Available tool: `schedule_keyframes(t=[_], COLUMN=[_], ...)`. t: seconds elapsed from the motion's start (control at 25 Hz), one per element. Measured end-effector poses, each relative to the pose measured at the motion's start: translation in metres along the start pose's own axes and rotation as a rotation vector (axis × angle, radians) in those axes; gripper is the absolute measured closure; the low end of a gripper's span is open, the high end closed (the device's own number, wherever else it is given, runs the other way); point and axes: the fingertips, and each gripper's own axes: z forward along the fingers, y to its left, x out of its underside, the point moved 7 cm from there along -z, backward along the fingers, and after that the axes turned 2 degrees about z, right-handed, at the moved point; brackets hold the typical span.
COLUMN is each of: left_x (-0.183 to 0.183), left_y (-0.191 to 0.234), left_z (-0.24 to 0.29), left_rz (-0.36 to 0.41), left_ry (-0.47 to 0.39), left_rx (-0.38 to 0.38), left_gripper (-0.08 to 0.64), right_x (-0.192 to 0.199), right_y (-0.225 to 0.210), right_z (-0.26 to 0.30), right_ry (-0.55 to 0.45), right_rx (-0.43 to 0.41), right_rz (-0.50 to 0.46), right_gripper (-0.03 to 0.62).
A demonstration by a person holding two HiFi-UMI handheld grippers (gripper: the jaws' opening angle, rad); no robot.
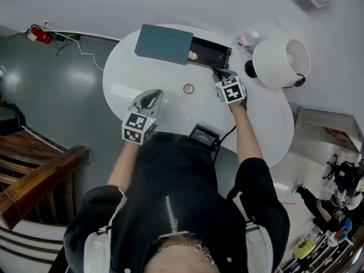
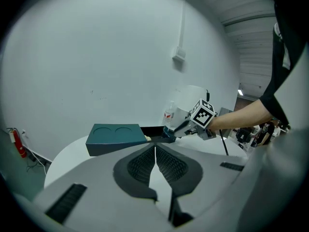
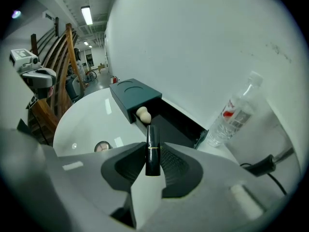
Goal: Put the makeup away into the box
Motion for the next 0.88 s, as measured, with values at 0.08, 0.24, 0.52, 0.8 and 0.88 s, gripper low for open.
schedule_keyframes(t=[0.08,0.24,0.52,0.8,0.88], left_x=[0.003,0.008,0.017,0.028,0.03], left_y=[0.002,0.009,0.017,0.021,0.023], left_z=[-0.003,-0.01,-0.016,-0.021,-0.022], left_rz=[-0.004,-0.017,-0.045,-0.072,-0.078], left_ry=[0.005,0.017,0.045,0.07,0.077], left_rx=[-0.013,-0.04,-0.088,-0.117,-0.123], left_gripper=[0.545,0.545,0.545,0.545,0.545], right_x=[-0.014,-0.043,-0.08,-0.091,-0.093], right_y=[-0.005,-0.012,-0.016,-0.024,-0.026], right_z=[0.004,0.017,0.049,0.091,0.103], right_ry=[-0.019,-0.043,-0.046,0.042,0.074], right_rx=[-0.004,-0.012,-0.045,-0.058,-0.06], right_rz=[-0.003,-0.013,-0.024,-0.038,-0.042], right_gripper=[0.505,0.505,0.505,0.505,0.505])
